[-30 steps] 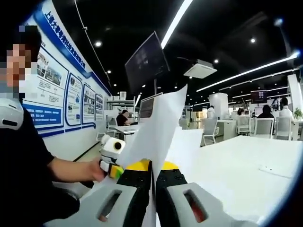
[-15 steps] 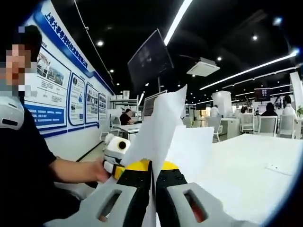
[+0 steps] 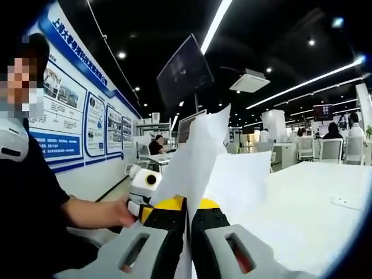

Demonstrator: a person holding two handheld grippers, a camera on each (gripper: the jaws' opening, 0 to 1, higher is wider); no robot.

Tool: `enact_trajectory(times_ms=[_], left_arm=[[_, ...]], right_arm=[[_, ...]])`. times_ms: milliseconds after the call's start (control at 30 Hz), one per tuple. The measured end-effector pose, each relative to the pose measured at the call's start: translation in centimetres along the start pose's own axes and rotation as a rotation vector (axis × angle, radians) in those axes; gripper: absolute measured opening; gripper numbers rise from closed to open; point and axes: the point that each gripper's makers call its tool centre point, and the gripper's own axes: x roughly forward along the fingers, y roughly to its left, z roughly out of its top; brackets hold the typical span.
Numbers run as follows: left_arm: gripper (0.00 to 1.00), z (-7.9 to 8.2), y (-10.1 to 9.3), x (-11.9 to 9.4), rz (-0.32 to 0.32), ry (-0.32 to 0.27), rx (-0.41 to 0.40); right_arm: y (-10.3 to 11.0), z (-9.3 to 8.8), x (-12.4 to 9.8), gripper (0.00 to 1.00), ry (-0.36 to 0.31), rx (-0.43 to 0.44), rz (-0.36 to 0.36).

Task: Organize the stack of printing papers by aligning and flattening the scattered papers on the table

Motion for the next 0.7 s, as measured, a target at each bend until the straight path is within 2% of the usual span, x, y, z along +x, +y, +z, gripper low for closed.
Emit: enact_trajectory(times_ms=[300, 700], left_arm=[[0.14, -0.12, -0.04, 0.02, 0.001, 0.004, 0.011], [0.07, -0.37, 0.04, 0.00, 0.010, 0.014, 0.061]], right_arm=[[0.14, -0.29, 0.41, 0.00, 0.007, 0.001, 0.005], [0.08, -0.72, 0.64, 0.00, 0.011, 0.007, 0.005]])
